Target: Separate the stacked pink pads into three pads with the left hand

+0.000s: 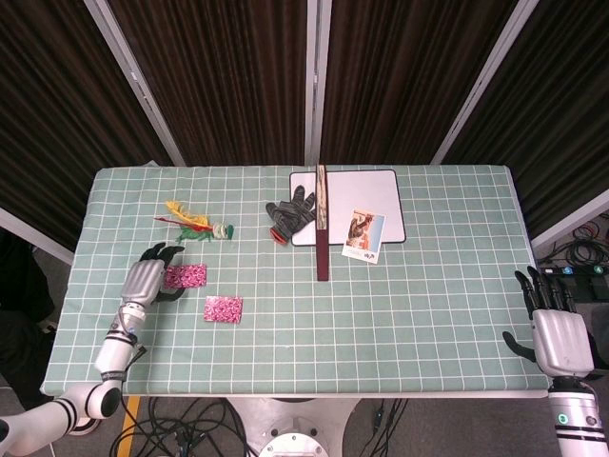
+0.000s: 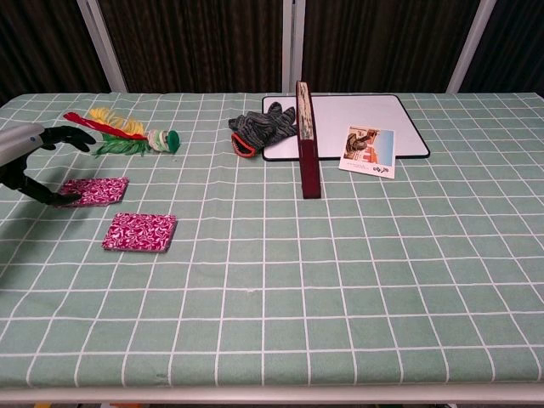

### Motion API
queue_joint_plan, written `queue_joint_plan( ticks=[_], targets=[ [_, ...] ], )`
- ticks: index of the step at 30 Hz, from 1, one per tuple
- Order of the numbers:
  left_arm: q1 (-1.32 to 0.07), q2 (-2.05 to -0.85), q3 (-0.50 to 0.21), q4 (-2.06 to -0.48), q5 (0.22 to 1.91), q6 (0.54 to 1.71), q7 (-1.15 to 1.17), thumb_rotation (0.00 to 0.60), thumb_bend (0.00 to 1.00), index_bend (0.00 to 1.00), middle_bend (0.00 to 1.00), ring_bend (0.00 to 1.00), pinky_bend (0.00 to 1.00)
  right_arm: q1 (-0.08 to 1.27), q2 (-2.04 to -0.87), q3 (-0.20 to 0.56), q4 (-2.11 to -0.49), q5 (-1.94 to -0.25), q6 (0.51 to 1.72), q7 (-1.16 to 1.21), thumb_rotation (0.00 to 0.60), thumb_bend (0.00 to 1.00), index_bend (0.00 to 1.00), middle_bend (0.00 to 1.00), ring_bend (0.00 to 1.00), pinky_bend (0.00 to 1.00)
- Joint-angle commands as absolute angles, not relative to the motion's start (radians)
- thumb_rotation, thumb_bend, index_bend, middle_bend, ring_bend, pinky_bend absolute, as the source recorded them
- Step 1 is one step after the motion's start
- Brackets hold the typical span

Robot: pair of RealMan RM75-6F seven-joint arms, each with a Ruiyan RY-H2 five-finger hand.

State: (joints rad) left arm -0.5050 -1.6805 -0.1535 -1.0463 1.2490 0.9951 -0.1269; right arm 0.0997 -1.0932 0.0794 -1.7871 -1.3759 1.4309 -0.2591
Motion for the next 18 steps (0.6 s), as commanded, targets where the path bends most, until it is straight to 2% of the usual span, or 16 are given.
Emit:
queue_joint_plan(
  ticks=[1, 9, 12, 18],
  targets=[
    [-0.504, -1.662, -0.148, -1.084, 1.255, 0.991, -0.121, 0.6, 0.23, 0.15, 0.15, 0.04, 0.13, 0.099, -1.091, 0.08, -1.786, -1.378, 1.432, -0.252, 0.6, 0.11, 0.0, 0.0, 0.0, 0.0],
    [-0.508, -1.522, -0.102, -1.383, 1.332, 0.996, -0.068, 0.6, 0.23, 0.15, 0.21, 0.04, 0.13, 0.103, -1.092, 0.08, -1.775, -1.376, 1.421, -0.236, 0.6, 0.11, 0.0, 0.0, 0.0, 0.0],
    [-0.512, -1.505, -0.083, -1.454, 1.321, 0.977, -0.001, 0.6, 0.23, 0.15, 0.22, 0.04, 0.13, 0.105, -1.093, 0.081, -1.769, -1.374, 1.417, -0.23, 0.6, 0.11, 0.0, 0.0, 0.0, 0.0],
    [-0.513, -1.57, -0.062, -1.446, 1.291, 0.974, 0.085, 0.6, 0.23, 0.15, 0.23, 0.04, 0.13, 0.101, -1.091, 0.079, -1.763, -1.377, 1.42, -0.218, 0.6, 0.12, 0.0, 0.0, 0.0, 0.0]
  ],
)
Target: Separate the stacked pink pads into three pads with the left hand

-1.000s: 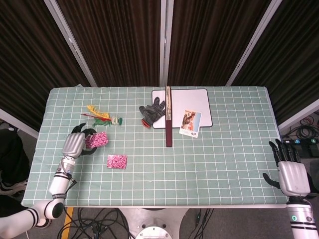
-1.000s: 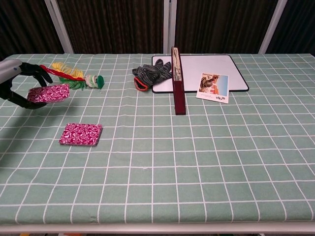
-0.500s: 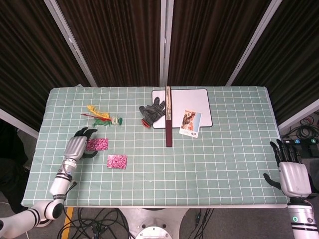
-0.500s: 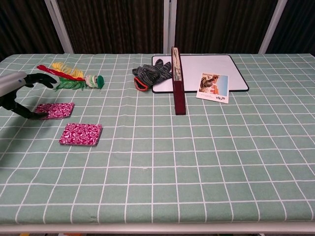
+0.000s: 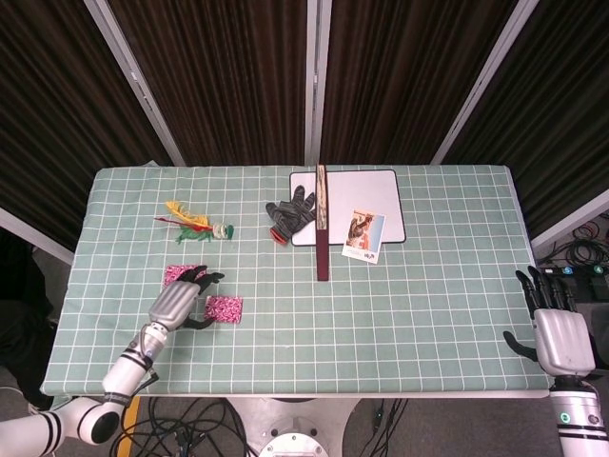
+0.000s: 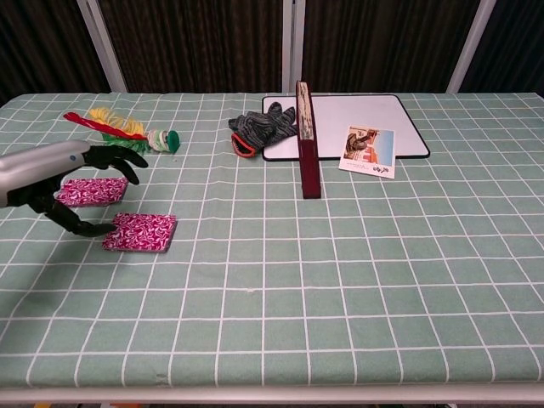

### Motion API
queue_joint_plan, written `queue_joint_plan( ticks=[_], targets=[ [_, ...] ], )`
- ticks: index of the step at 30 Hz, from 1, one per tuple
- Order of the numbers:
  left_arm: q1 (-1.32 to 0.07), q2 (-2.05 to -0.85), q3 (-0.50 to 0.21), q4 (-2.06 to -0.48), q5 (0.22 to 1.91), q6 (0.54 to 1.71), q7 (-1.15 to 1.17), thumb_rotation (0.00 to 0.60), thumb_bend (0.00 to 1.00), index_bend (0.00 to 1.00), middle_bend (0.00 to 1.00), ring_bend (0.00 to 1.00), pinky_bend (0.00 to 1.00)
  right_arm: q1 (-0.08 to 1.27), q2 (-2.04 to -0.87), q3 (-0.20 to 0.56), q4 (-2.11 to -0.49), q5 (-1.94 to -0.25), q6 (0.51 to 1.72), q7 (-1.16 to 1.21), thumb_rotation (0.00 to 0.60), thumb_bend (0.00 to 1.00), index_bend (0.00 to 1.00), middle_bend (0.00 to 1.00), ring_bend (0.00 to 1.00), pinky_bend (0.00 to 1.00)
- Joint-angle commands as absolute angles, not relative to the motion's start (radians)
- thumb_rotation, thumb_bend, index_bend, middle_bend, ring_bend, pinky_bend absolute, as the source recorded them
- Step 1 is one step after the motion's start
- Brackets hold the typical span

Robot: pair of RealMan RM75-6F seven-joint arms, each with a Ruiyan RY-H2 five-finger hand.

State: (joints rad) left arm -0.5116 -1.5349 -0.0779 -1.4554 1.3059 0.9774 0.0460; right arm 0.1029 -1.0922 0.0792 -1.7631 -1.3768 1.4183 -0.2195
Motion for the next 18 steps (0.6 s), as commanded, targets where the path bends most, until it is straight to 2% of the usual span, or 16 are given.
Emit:
queue_joint_plan(
  ticks=[1, 9, 18],
  targets=[
    [-0.513, -1.583, -0.06, -1.441, 1.288, 0.973, 0.091, 0.6, 0.23, 0.15, 0.24, 0.04, 0.13, 0.1, -1.089, 0.079, -1.763, -1.377, 1.422, -0.216, 0.6, 0.12, 0.0, 0.0, 0.0, 0.0],
    [-0.515, -1.681, -0.058, -1.356, 1.29, 1.005, 0.16, 0.6, 0.23, 0.15, 0.24, 0.04, 0.13, 0.094, -1.082, 0.08, -1.76, -1.371, 1.426, -0.205, 0.6, 0.13, 0.0, 0.0, 0.0, 0.0],
    [-0.508, -1.685, -0.063, -1.343, 1.28, 1.017, 0.17, 0.6, 0.23, 0.15, 0.27, 0.04, 0.13, 0.097, -1.09, 0.079, -1.746, -1.365, 1.414, -0.196, 0.6, 0.13, 0.0, 0.0, 0.0, 0.0]
  ],
)
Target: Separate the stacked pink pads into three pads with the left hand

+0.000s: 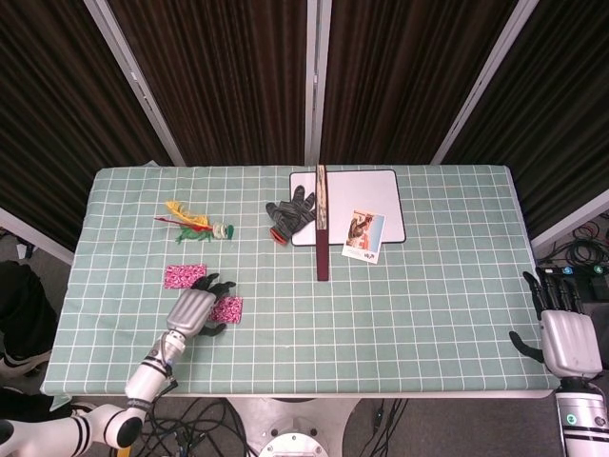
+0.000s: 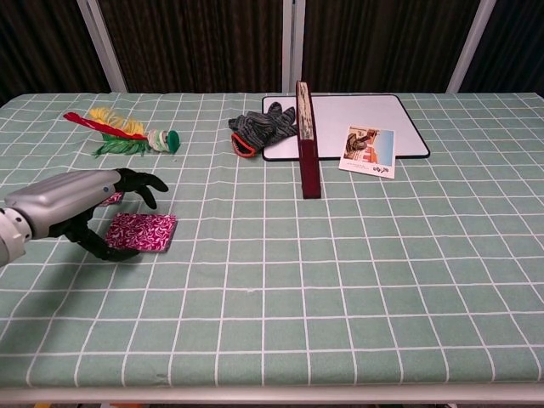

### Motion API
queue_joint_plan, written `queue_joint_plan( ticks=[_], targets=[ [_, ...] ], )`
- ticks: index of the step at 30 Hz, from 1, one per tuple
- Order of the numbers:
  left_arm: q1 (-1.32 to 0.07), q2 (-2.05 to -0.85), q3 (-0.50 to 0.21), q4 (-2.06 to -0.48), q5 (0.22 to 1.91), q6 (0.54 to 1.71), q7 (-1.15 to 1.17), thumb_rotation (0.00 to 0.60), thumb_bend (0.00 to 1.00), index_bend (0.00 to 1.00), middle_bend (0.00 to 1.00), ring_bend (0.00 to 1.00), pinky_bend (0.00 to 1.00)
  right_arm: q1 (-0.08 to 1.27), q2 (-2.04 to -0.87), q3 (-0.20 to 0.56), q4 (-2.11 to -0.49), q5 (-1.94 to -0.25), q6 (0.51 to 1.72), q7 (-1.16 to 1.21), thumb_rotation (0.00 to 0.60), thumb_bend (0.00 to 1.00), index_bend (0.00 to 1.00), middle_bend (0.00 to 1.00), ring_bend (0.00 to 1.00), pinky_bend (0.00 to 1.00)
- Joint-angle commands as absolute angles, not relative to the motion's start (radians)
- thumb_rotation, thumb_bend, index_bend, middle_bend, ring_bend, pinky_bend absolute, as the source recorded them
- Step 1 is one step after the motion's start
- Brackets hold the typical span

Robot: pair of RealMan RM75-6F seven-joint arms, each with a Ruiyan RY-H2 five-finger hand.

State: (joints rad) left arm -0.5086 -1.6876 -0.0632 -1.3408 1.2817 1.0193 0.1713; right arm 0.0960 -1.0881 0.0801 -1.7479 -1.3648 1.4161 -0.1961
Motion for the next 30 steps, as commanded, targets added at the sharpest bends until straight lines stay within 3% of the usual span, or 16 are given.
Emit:
queue_joint_plan(
  ticks=[1, 5, 30],
  targets=[
    [-0.508, -1.683, -0.062, -1.345, 1.279, 1.015, 0.17, 0.6, 0.23, 0.15, 0.28, 0.04, 0.13, 0.097, -1.091, 0.079, -1.746, -1.365, 1.413, -0.197, 0.6, 0.13, 0.0, 0.0, 0.0, 0.0],
    [-0.506, -1.682, -0.058, -1.347, 1.279, 1.014, 0.176, 0.6, 0.24, 0.17, 0.32, 0.04, 0.13, 0.097, -1.091, 0.078, -1.748, -1.362, 1.411, -0.201, 0.6, 0.13, 0.0, 0.0, 0.0, 0.0],
    [-0.499, -1.701, -0.051, -1.294, 1.326, 1.048, 0.172, 0.6, 0.24, 0.18, 0.3, 0.06, 0.12, 0.1, -1.092, 0.079, -1.756, -1.344, 1.4, -0.217, 0.6, 0.13, 0.0, 0.0, 0.0, 0.0]
  ],
)
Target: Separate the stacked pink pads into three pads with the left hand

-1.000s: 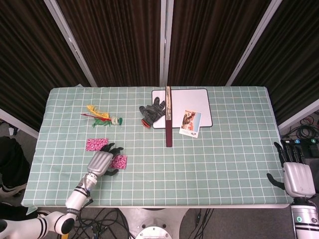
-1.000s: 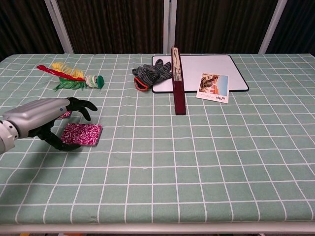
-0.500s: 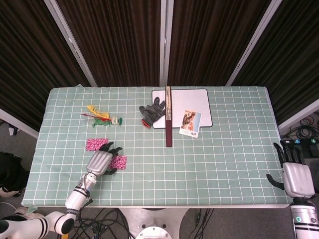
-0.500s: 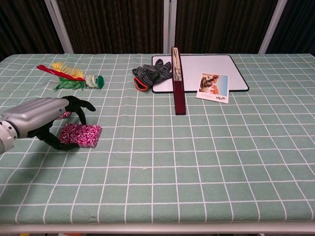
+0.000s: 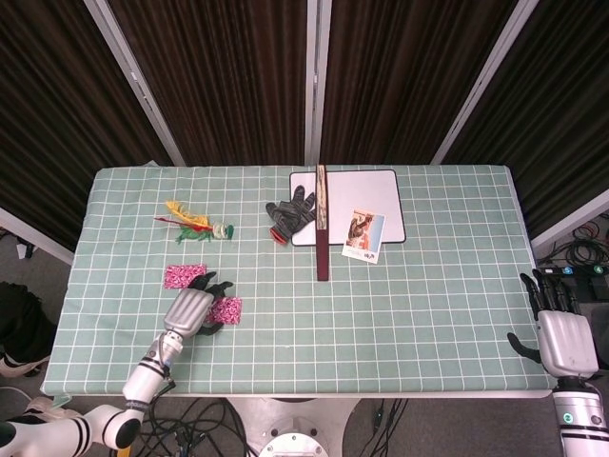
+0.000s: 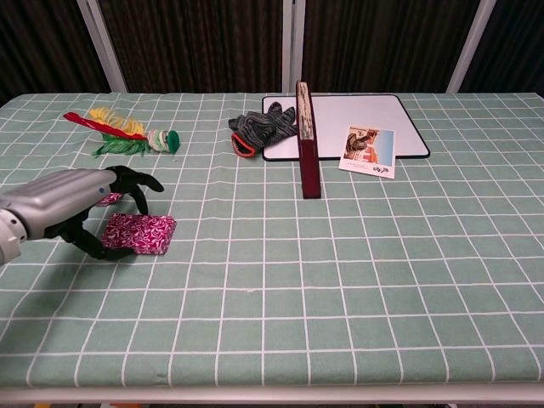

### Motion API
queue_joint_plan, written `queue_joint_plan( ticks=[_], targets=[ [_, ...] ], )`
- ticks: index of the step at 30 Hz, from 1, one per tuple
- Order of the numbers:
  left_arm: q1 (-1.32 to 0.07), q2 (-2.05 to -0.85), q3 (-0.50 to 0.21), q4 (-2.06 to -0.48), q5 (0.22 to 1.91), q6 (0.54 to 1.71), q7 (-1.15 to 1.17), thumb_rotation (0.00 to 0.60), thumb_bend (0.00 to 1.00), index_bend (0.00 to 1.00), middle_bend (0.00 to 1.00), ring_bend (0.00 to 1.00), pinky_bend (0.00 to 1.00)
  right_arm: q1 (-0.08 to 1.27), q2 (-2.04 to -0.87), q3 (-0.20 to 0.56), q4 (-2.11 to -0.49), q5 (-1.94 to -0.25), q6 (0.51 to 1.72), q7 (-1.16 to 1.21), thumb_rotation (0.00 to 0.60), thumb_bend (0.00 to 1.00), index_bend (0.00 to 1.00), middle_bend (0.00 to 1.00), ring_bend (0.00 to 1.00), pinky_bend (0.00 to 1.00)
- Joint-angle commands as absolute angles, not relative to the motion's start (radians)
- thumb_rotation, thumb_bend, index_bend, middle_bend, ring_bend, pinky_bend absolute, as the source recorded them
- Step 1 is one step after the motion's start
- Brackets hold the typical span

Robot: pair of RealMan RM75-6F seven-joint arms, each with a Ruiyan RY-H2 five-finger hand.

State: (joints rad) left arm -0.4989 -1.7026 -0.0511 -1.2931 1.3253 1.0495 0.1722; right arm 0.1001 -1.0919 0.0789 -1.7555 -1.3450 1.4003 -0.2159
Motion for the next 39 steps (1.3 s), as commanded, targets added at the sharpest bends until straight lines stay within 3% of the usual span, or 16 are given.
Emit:
queue_joint_plan(
  ticks=[1, 13, 39],
  targets=[
    [-0.499, -1.701, -0.05, -1.294, 1.326, 1.047, 0.173, 0.6, 0.24, 0.18, 0.3, 0.06, 0.12, 0.1, -1.092, 0.079, -1.756, -1.344, 1.4, -0.217, 0.6, 0.13, 0.0, 0.0, 0.0, 0.0],
    [-0.497, -1.717, -0.05, -1.269, 1.328, 1.046, 0.171, 0.6, 0.24, 0.19, 0.31, 0.06, 0.12, 0.1, -1.09, 0.08, -1.757, -1.339, 1.4, -0.217, 0.6, 0.13, 0.0, 0.0, 0.0, 0.0],
    [-0.498, -1.709, -0.068, -1.282, 1.348, 1.069, 0.133, 0.6, 0.26, 0.27, 0.41, 0.09, 0.13, 0.102, -1.085, 0.081, -1.761, -1.33, 1.394, -0.215, 0.6, 0.13, 0.0, 0.0, 0.0, 0.0]
  ],
)
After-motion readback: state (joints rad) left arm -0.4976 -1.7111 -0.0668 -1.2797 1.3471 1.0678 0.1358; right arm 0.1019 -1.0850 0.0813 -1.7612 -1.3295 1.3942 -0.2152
